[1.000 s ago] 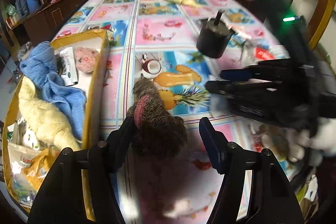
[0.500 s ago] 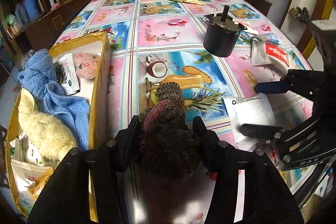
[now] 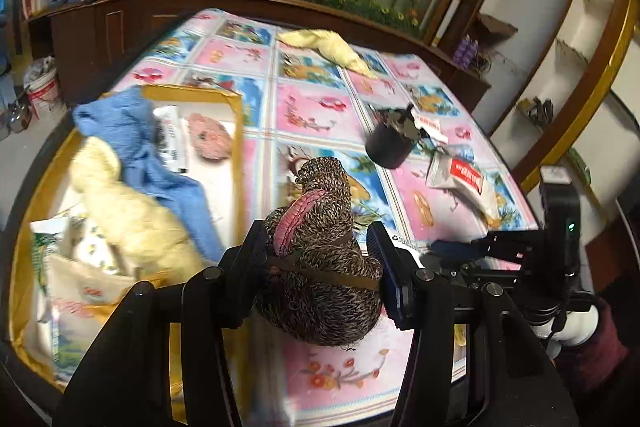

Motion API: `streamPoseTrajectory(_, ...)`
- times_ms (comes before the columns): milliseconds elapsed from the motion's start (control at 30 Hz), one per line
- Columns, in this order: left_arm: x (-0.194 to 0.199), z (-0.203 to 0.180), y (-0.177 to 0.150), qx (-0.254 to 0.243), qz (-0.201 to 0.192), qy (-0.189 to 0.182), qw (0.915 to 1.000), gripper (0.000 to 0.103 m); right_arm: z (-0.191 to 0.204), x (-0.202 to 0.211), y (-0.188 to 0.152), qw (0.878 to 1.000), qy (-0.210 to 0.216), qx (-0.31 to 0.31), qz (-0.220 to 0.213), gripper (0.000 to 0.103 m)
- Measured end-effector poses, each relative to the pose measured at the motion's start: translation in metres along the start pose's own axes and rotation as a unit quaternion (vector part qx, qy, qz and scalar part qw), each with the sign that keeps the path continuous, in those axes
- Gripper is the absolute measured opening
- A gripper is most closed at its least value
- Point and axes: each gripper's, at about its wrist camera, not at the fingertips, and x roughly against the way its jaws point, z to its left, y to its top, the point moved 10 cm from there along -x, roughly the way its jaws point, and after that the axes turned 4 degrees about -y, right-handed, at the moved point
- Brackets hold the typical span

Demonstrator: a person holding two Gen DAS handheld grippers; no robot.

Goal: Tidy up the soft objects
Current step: 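Grasp the brown knitted hedgehog with the left tool while the right tool grasps a white packet, then lower the hedgehog and white packet into the tray and open both tools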

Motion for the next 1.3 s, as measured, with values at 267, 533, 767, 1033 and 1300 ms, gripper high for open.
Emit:
streamPoseTrajectory(267, 0.054, 0.042, 0.0, 0.043, -0.044, 0.015, 0.998, 0.051, 0.012, -0.005, 0.009, 0.999, 0.031, 0.006, 0.01, 0.072)
streamPoseTrajectory(533, 0.072, 0.079, -0.008, 0.069, -0.058, 0.041, 0.995, 0.051, 0.046, -0.017, 0.001, 0.998, -0.022, 0.059, 0.022, 0.053)
streamPoseTrajectory(767, 0.081, 0.108, -0.013, 0.095, -0.068, 0.043, 0.9922, 0.051, 0.043, -0.007, -0.001, 1.0, 0.006, 0.014, 0.006, 0.036)
streamPoseTrajectory(1033, 0.086, 0.147, 0.003, 0.109, -0.067, 0.067, 0.9895, 0.051, 0.054, 0.004, 0.007, 0.999, 0.037, -0.008, -0.008, 0.016)
streamPoseTrajectory(1300, 0.05, 0.178, 0.026, 0.096, -0.025, 0.097, 0.9903, 0.051, 0.08, 0.03, 0.028, 0.997, 0.071, -0.006, -0.033, 0.008)
